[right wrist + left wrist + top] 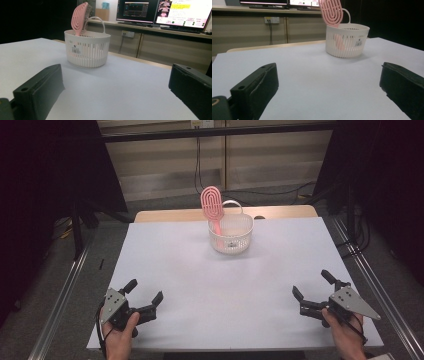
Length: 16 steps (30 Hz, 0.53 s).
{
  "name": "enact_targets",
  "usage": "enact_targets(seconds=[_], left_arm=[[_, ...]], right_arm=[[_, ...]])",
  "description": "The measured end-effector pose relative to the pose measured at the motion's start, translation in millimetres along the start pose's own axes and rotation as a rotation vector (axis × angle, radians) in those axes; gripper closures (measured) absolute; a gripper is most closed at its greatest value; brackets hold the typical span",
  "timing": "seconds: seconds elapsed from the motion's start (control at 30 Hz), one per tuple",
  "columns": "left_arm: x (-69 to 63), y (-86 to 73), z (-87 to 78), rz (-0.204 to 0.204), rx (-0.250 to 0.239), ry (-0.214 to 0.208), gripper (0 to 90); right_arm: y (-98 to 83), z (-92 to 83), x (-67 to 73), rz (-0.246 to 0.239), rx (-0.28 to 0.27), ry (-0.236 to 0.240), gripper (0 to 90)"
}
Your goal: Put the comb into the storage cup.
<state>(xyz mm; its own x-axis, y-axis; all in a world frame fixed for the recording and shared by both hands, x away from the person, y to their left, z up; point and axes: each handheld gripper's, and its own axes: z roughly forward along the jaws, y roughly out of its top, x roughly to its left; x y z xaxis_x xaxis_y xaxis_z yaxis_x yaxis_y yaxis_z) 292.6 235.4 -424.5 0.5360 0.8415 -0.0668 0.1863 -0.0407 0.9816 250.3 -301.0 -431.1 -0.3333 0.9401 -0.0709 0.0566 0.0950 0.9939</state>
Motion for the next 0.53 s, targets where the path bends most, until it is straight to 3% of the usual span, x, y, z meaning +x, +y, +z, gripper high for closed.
enact_targets(seconds=[0.1, 0.53], left_arm=[[-0.2, -0.6, -1.9, 0.020, 0.002, -0.002, 2.2], [3.9, 0.2, 3.3, 0.011, -0.008, 0.006, 2.2]], right_arm=[[0.1, -0.4, 0.0, 0.003, 0.002, -0.002, 0.0], [-0.8, 1.3, -1.6, 0.005, 0.005, -0.002, 0.0]])
